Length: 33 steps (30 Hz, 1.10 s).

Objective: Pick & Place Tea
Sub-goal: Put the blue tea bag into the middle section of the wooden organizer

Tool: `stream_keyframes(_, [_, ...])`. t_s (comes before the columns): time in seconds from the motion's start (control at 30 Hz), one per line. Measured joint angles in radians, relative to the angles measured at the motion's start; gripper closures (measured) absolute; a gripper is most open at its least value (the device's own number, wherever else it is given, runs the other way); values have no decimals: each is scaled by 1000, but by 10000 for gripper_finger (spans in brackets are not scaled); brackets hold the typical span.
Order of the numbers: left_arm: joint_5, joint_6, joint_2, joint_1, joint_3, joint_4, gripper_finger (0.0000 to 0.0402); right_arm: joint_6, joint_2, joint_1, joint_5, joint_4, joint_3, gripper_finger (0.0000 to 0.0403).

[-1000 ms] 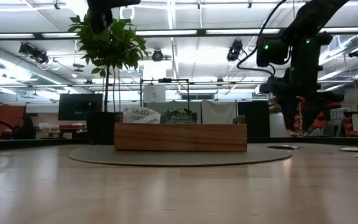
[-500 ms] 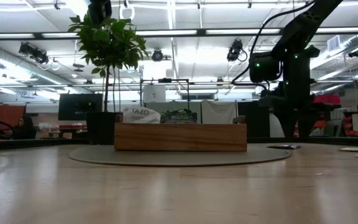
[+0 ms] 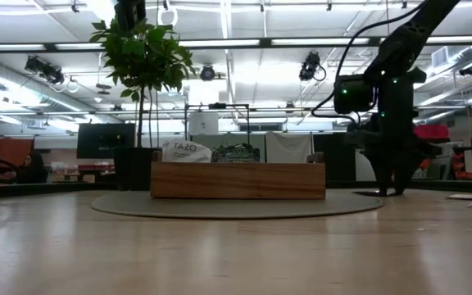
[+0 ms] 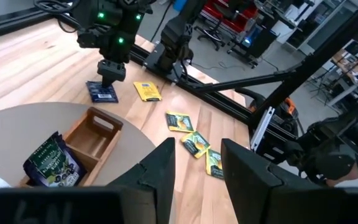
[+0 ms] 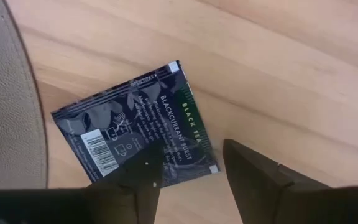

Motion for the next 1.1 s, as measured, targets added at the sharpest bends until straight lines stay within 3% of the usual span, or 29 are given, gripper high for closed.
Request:
stream_keyframes(0.23, [-30, 1, 0, 2, 0, 0, 269, 15, -1, 1, 11, 25, -19, 251])
stream_keyframes(0.63, [-32, 0, 0, 2, 0, 0, 269, -94, 1, 3, 90, 40, -22, 394])
stream_keyframes(0.83, [-32, 0, 0, 3, 0, 1, 269, -98, -25, 11, 107, 61, -22, 400])
stream_keyframes(1.1, [-31, 8, 0, 10, 0, 2, 269, -119, -180, 56, 183, 42, 70, 402])
